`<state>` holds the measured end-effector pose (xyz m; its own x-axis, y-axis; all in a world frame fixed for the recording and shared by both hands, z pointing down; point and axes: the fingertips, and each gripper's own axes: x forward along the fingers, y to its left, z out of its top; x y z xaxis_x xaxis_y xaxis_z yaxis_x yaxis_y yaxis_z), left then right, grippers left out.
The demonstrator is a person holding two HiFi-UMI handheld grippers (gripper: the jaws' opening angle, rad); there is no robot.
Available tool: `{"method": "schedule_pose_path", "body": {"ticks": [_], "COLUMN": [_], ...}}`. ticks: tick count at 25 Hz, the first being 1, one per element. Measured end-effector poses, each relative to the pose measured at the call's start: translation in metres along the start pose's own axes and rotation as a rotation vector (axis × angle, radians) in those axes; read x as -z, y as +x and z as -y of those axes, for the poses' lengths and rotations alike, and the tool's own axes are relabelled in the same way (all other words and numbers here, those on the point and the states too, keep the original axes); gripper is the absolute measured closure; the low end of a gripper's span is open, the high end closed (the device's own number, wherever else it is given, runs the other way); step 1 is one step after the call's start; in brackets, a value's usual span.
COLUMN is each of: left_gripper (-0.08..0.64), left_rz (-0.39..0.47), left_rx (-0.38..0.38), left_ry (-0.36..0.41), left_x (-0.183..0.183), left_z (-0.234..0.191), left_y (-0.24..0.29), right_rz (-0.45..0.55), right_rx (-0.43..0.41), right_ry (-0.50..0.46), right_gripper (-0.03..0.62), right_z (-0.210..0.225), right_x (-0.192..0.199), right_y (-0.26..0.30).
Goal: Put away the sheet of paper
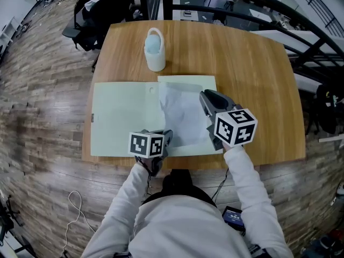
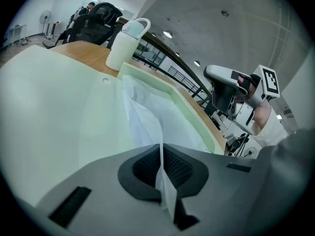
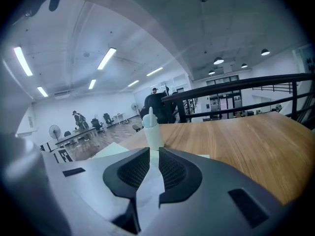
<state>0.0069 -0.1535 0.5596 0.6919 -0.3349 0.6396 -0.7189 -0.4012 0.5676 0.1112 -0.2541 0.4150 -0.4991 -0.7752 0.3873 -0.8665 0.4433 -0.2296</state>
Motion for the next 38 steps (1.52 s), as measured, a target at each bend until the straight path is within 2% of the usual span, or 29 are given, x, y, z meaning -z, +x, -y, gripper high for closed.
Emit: {"method": "schedule_pose_path", "body": {"ticks": [12,16,20,25,33,38], "left_gripper": [0.537,0.468,0.409,0.38,0.39,0.449], "left_rz": [-0.054,-0.067,-0.048,-0.005,0.087,0.181], "left_rx": [0.066,0.069,0.034,-0.045,-0.093,-0.156], "left_ry": [0.041,0.069,0.114,0.145,0.166,0.235], "left_x": [0.005,0.006,0.002,-0.006,-0.028,-0.051], "left_z": [0.021,0.025,0.024,0.013,-0.004,-0.006], "left_y": [0.016,0.015,0.009,-0.004,-0.028,-0.048], "right_rz": [0.02,0.02,0.024,0.033,0.033,0.03], "right_rx": [0.019,0.021,0.019,0.02,0.022,0.021], "right_ry": [0.016,0.02,0.028,0.039,0.019,0.038], "right_gripper": [0.509,0.511,0.511,0.511,0.511,0.511], "right_z": [0.012,0.011,0.009,0.005,-0.01,-0.021], "right_x": [-0.001,-0.001,-0.001,0.001,0.008,0.017], "right_y": [-0.013,-0.015,-0.015,-0.016,-0.022,-0.026]}}
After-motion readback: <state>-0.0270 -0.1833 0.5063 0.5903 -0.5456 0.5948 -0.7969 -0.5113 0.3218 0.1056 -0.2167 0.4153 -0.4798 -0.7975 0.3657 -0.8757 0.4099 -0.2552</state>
